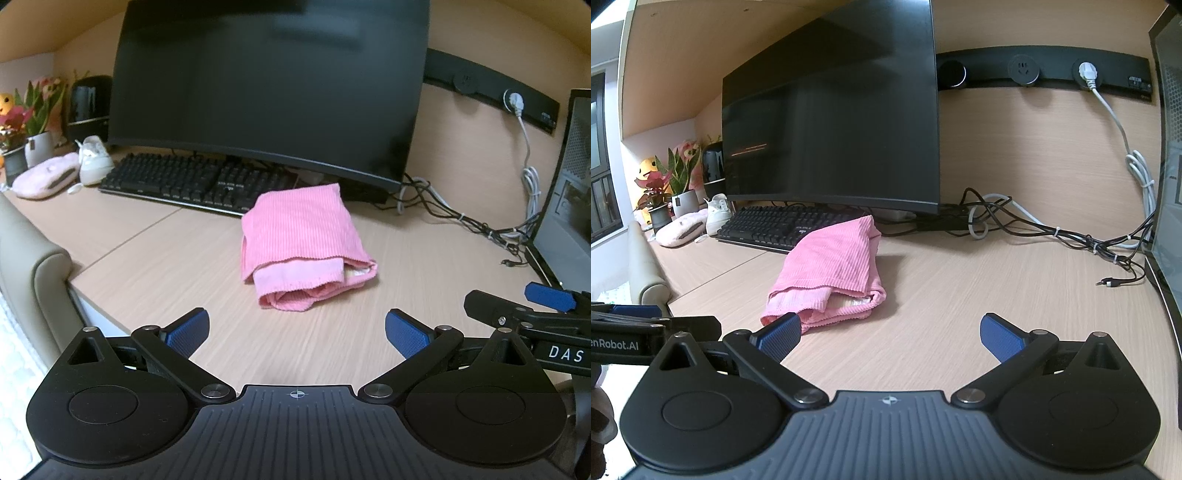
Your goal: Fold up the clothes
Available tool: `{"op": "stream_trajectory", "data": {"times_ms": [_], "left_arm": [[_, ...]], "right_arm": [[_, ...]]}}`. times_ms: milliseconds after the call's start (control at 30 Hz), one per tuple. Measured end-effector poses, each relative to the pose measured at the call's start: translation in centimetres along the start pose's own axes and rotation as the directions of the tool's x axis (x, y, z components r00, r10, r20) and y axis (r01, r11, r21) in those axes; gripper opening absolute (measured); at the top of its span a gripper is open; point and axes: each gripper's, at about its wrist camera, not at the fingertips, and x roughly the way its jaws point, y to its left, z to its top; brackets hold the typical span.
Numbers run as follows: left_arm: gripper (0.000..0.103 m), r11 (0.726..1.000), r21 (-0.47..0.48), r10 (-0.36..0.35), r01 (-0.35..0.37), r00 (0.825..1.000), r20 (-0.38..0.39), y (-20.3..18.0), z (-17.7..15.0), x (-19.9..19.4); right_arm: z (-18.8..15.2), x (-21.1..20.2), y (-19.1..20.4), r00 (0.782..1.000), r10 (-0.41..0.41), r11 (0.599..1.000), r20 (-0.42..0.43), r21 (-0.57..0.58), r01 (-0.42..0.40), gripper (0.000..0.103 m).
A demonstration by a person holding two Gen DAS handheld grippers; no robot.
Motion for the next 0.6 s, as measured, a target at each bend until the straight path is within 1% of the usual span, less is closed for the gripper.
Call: {"op": "stream_trajectory", "data": {"times_ms": [400,467,600], "left_arm": [[0.103,1.000,-0.007,-0.012,0.012,1.000,0.005,0.0,0.2,0.2],[0.103,0.999,-0.030,-0.026,0.026,1.000,0.004,0.3,0.4,0.2],[0.103,0.997,-0.076,-0.020,0.019,1.000,-0.006,1.3,1.5,0.7]], "right_arm": [[-0.1,0.3,-0.2,1.000,0.004,1.000,-0.009,0.000,-0.004,0.103],[-0.2,0.4,-0.2,1.000,0.004,1.000,-0.012,0.002,-0.004,0.103],[0.5,0.5,-0.3,1.000,0.005,1.000,-0.017,0.005,-0.005,0.103]]}}
